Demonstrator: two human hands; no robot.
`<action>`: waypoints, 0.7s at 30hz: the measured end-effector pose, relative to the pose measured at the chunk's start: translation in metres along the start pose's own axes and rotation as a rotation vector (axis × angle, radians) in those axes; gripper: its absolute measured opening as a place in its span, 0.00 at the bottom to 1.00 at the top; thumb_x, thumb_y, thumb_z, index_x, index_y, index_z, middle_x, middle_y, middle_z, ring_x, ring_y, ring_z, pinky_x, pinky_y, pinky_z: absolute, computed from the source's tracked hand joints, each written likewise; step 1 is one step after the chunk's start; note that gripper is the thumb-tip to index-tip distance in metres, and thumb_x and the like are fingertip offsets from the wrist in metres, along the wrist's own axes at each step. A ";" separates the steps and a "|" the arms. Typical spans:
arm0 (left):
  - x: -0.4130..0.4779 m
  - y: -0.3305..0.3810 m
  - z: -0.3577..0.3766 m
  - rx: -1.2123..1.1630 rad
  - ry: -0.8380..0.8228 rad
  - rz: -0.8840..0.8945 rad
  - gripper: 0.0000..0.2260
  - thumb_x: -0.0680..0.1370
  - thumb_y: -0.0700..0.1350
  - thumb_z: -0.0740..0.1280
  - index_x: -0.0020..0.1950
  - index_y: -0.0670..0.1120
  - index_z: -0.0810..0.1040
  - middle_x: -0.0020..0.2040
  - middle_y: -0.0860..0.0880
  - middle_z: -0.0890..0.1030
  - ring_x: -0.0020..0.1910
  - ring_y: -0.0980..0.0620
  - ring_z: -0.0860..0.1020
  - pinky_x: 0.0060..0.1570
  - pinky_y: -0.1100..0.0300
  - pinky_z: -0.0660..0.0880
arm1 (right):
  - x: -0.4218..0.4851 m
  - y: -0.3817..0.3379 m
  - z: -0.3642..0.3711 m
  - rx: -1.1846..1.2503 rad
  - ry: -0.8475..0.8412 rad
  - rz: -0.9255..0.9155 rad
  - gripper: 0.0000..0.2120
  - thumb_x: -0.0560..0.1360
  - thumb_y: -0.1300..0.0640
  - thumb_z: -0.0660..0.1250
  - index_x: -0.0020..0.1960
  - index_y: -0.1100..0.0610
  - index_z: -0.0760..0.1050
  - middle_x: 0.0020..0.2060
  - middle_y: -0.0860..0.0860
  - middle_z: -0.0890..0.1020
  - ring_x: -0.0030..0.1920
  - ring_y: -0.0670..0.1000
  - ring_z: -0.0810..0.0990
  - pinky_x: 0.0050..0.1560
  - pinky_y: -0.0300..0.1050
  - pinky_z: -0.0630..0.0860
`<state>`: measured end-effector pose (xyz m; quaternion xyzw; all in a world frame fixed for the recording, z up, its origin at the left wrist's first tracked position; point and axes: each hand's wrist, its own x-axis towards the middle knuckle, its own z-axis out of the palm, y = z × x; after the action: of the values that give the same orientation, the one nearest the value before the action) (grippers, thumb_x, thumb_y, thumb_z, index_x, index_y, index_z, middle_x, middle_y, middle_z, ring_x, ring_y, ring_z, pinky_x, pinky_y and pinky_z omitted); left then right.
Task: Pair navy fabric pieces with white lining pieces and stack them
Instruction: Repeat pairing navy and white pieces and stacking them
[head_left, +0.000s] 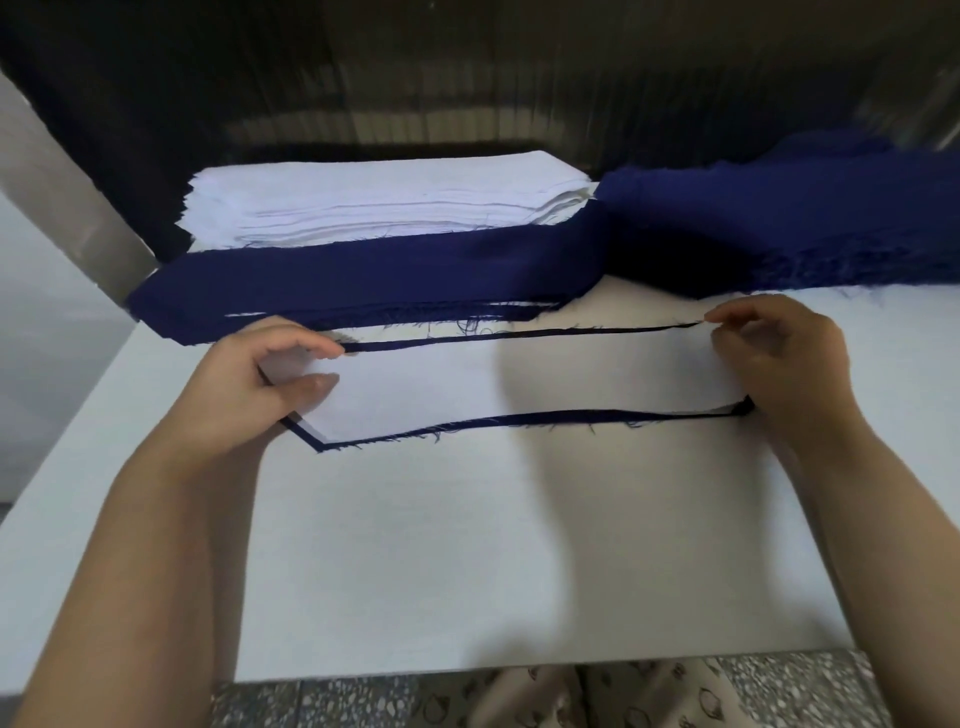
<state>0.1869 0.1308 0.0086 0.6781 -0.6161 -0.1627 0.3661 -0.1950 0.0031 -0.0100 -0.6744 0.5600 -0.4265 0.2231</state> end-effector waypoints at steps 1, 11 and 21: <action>0.000 -0.001 0.000 0.000 0.015 0.000 0.10 0.72 0.36 0.74 0.50 0.48 0.83 0.49 0.55 0.80 0.49 0.66 0.75 0.50 0.77 0.66 | 0.000 0.001 0.000 -0.005 0.001 0.017 0.10 0.73 0.63 0.66 0.46 0.48 0.78 0.39 0.40 0.77 0.38 0.31 0.74 0.35 0.18 0.64; 0.001 -0.006 -0.003 0.077 -0.004 0.023 0.18 0.71 0.30 0.72 0.48 0.54 0.80 0.50 0.50 0.80 0.48 0.68 0.74 0.50 0.78 0.65 | 0.002 0.003 0.000 -0.056 -0.087 0.028 0.14 0.70 0.69 0.66 0.43 0.49 0.78 0.42 0.48 0.78 0.39 0.43 0.75 0.34 0.23 0.68; 0.001 -0.007 -0.004 0.076 0.000 0.026 0.21 0.71 0.28 0.70 0.46 0.56 0.80 0.51 0.55 0.80 0.49 0.69 0.74 0.51 0.79 0.65 | 0.003 0.002 -0.002 -0.103 -0.112 0.022 0.14 0.69 0.70 0.65 0.43 0.51 0.78 0.43 0.50 0.78 0.40 0.45 0.73 0.36 0.20 0.65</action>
<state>0.1952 0.1304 0.0067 0.6835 -0.6306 -0.1341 0.3423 -0.1973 0.0006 -0.0094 -0.7017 0.5750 -0.3564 0.2238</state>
